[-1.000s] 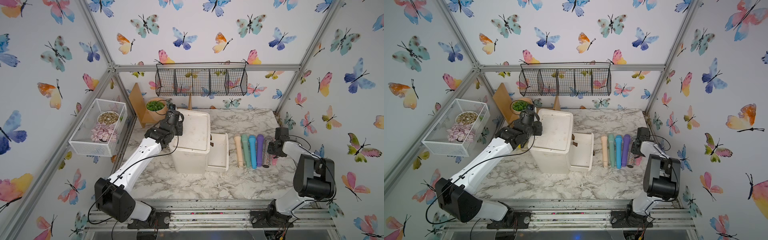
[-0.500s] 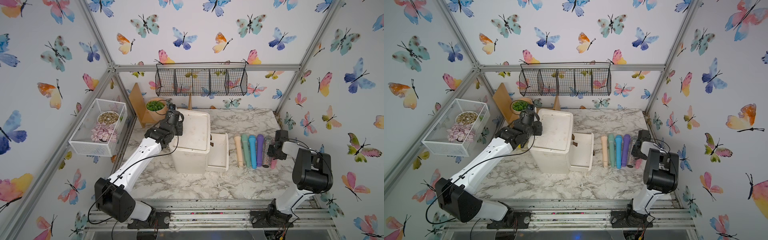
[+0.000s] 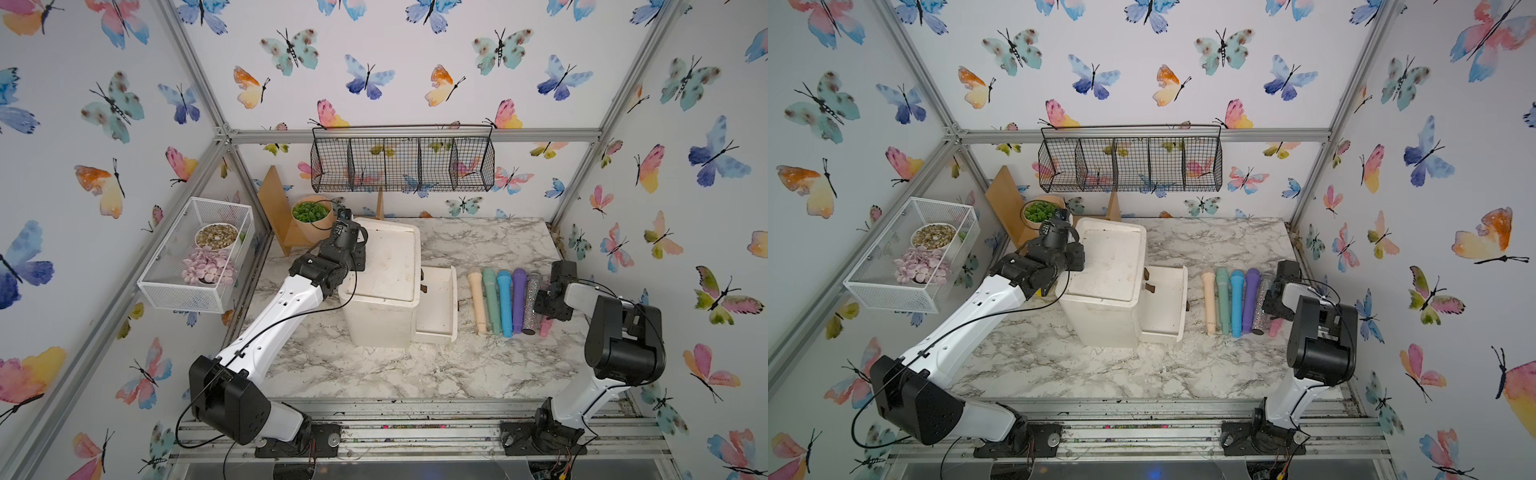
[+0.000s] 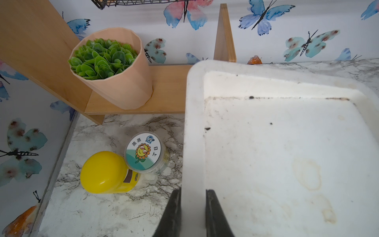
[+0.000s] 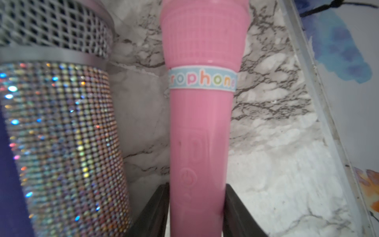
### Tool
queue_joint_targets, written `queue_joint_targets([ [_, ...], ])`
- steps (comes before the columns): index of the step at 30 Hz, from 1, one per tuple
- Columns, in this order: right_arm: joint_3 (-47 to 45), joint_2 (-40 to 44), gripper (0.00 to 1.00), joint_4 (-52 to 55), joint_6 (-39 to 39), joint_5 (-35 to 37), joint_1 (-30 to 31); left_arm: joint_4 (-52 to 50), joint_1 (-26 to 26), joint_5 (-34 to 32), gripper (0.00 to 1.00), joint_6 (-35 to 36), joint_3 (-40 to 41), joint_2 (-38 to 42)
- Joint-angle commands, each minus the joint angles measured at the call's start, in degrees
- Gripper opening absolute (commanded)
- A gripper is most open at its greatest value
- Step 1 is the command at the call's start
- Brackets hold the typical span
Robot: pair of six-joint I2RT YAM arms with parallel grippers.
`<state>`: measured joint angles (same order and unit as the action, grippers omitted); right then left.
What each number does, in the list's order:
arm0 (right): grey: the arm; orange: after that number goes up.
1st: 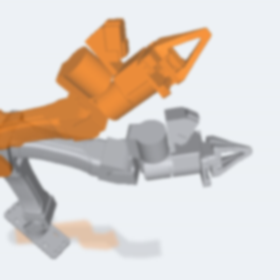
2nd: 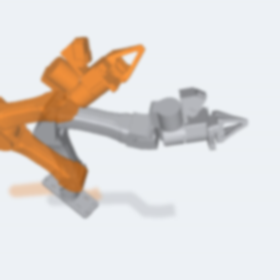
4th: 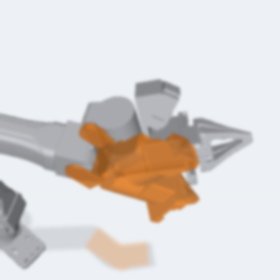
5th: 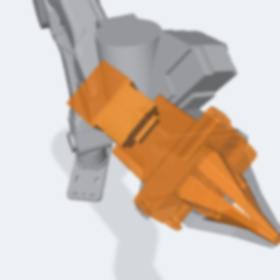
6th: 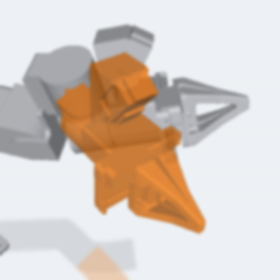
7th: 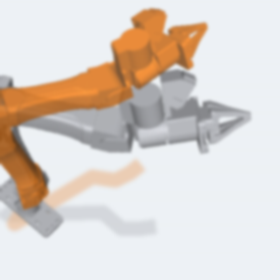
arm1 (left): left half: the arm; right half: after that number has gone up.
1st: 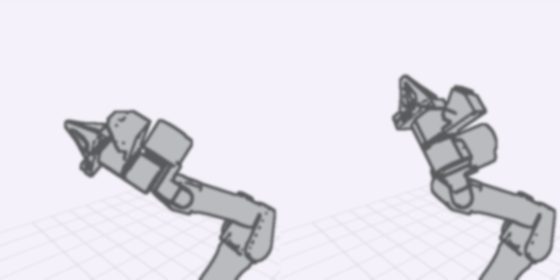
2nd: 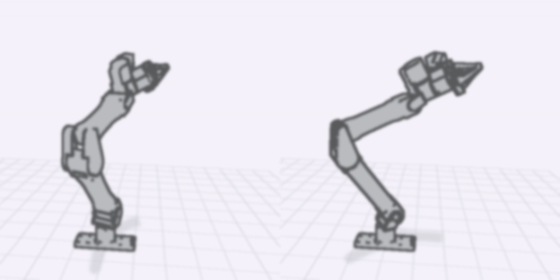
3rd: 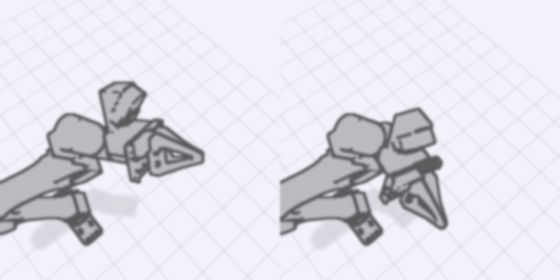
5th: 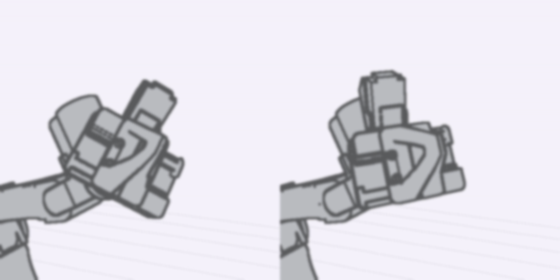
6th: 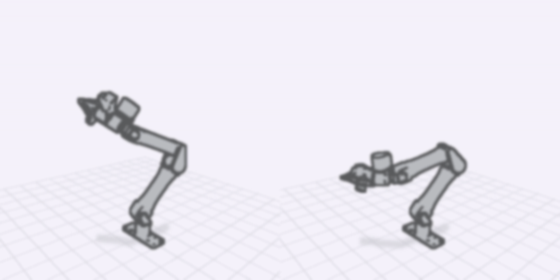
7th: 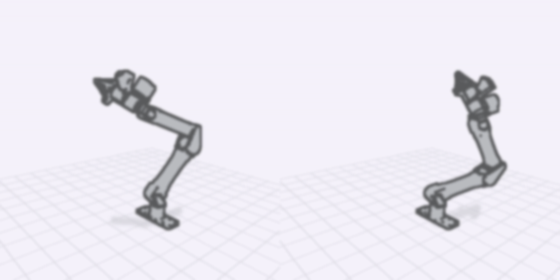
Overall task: Take the microphone out of the drawer
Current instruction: Place the microphone at the center of the board.
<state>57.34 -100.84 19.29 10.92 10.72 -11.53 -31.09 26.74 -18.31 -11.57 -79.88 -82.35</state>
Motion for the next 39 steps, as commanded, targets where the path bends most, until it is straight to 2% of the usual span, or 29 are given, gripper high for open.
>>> queue_joint_targets([
  [1, -0.69, 1.21, 0.49, 2.06, 0.77, -3.16, -0.05, -0.28, 0.49, -1.91, 0.00, 1.11, 2.66, -2.88],
  [14, 1.40, 7.70, 0.51, 5.52, 0.77, -3.40, -0.06, -0.37, 0.48, -1.91, 0.00, 0.76, 2.47, -2.76],
  [17, 1.90, 10.76, 0.51, 6.06, 0.77, -8.21, -0.03, -0.20, 0.50, -1.87, 0.00, 0.60, 2.79, -2.74],
  [20, 1.39, 14.05, 0.49, 5.11, 0.87, -18.18, -0.04, -0.13, 0.44, -1.59, 0.00, 0.40, 2.80, -2.93],
  [22, 0.18, 15.81, 0.42, 3.47, 1.81, -25.92, 0.00, -0.11, 0.48, -1.46, 0.00, 0.37, 2.66, -3.00],
  [24, -1.41, 16.93, 0.29, 1.33, 3.11, -33.55, 0.01, -0.12, 0.46, -1.45, 0.00, 0.41, 2.49, -3.01],
  [27, -4.03, 17.41, 0.12, -2.04, 5.42, -42.37, 0.08, -0.11, 0.44, -1.28, 0.00, 0.39, 2.43, -2.85],
  [30, -6.62, 17.26, 0.02, -4.57, 6.48, -48.13, 0.26, -0.20, 0.50, -1.01, 0.00, 0.42, 2.44, -2.66],
  [39, -11.37, 15.25, 0.02, -6.21, 6.58, -49.74, 5.43, -0.40, 0.50, -0.61, 0.00, -0.20, 2.36, -2.56],
])
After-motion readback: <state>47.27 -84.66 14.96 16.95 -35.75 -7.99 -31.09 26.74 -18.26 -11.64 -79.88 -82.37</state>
